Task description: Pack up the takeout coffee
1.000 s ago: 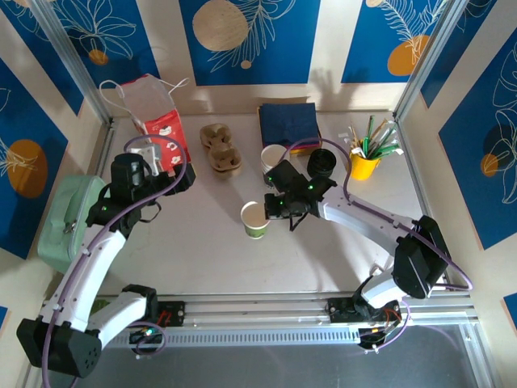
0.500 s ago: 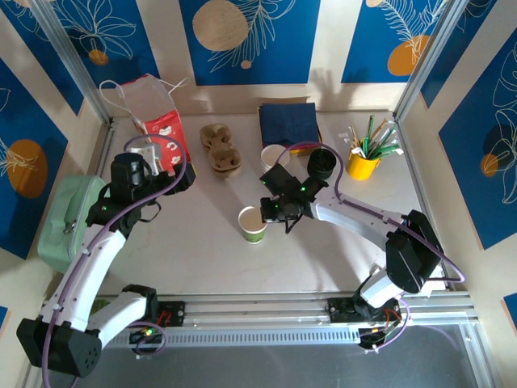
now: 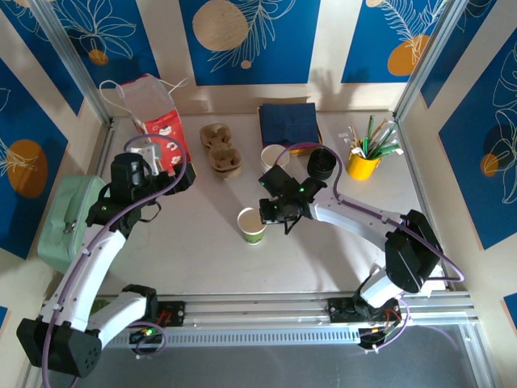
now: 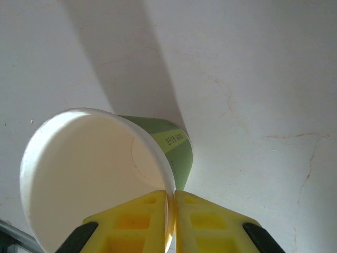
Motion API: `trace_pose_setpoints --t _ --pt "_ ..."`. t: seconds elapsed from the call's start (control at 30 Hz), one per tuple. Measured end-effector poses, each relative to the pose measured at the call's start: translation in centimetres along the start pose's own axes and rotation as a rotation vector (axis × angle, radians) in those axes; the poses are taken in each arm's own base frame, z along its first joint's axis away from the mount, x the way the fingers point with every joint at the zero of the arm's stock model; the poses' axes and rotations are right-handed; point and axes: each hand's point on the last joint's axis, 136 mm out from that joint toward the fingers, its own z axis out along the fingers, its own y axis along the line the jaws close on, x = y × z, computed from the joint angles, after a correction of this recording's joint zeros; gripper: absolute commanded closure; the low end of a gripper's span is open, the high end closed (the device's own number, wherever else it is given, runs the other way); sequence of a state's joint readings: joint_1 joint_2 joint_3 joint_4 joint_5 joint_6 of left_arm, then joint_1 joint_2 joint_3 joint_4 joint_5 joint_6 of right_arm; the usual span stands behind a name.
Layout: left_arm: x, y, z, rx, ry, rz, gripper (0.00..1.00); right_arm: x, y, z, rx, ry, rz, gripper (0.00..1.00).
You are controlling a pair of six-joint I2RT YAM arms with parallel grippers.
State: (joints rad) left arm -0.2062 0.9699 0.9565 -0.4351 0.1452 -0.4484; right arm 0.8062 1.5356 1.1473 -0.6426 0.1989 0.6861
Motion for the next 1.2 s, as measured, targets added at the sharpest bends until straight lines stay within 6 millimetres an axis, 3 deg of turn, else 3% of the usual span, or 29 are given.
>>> trace_pose_setpoints --t 0.5,0.7,0.93,1.2 --pt "0.0 0.0 0.0 0.000 0.000 0.000 0.01 0.3 -0.7 -0.6 0.039 0.012 0.003 0.74" --pt "0.0 0.0 0.0 -0.001 0.000 0.000 0.01 -1.3 0.0 -3.9 0.030 -0.056 -0.005 0.65" --pt "0.0 0.0 0.0 0.000 0.000 0.000 0.01 -3.5 0.7 -8.8 0.005 -0.168 0.002 0.63" --pt "-0.1 -0.1 -0.2 0.002 -0.005 0.001 0.01 -6.1 -2.9 -11.0 0.072 -0.241 0.078 0.62"
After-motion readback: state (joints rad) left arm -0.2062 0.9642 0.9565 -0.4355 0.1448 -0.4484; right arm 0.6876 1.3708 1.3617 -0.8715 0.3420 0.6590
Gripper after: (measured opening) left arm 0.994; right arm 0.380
